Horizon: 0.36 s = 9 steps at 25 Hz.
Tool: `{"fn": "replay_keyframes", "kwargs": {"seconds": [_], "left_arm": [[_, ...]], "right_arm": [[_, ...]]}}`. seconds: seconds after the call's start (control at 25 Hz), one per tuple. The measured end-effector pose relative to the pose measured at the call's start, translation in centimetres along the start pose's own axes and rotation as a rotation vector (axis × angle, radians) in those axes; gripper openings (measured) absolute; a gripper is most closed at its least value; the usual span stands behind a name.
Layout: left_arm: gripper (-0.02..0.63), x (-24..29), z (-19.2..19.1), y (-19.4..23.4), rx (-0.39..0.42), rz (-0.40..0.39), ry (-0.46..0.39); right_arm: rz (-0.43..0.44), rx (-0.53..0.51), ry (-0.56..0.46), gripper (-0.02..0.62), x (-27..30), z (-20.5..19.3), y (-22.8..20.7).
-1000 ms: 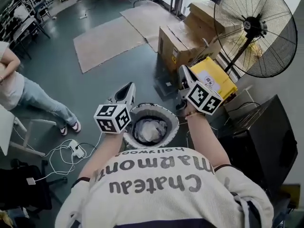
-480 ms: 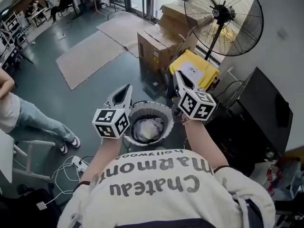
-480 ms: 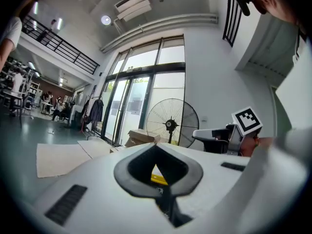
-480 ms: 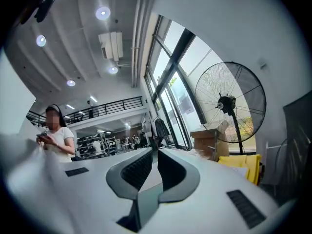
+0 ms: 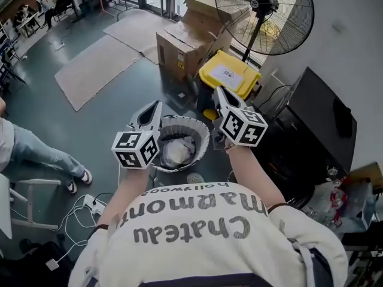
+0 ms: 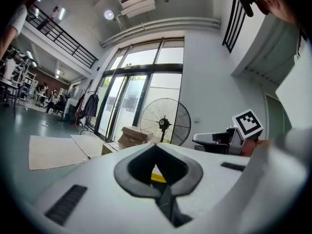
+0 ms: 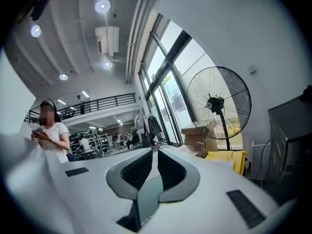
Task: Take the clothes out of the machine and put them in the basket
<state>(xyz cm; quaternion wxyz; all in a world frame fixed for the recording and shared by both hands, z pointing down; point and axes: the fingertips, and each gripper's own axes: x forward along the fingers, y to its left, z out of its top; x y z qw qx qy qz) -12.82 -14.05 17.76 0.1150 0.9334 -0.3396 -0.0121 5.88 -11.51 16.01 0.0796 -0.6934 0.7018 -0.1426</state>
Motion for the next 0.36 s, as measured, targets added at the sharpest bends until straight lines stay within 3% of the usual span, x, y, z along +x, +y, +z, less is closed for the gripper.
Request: {"fn": "replay_keyframes", "kwargs": {"seconds": [0.36], "left_arm": [[0.008, 0.30, 0.10, -0.89, 0.018, -0.009, 0.001]], "right_arm": [[-0.002, 0.006, -0.004, 0.055, -0.86, -0.07, -0.65]]}}
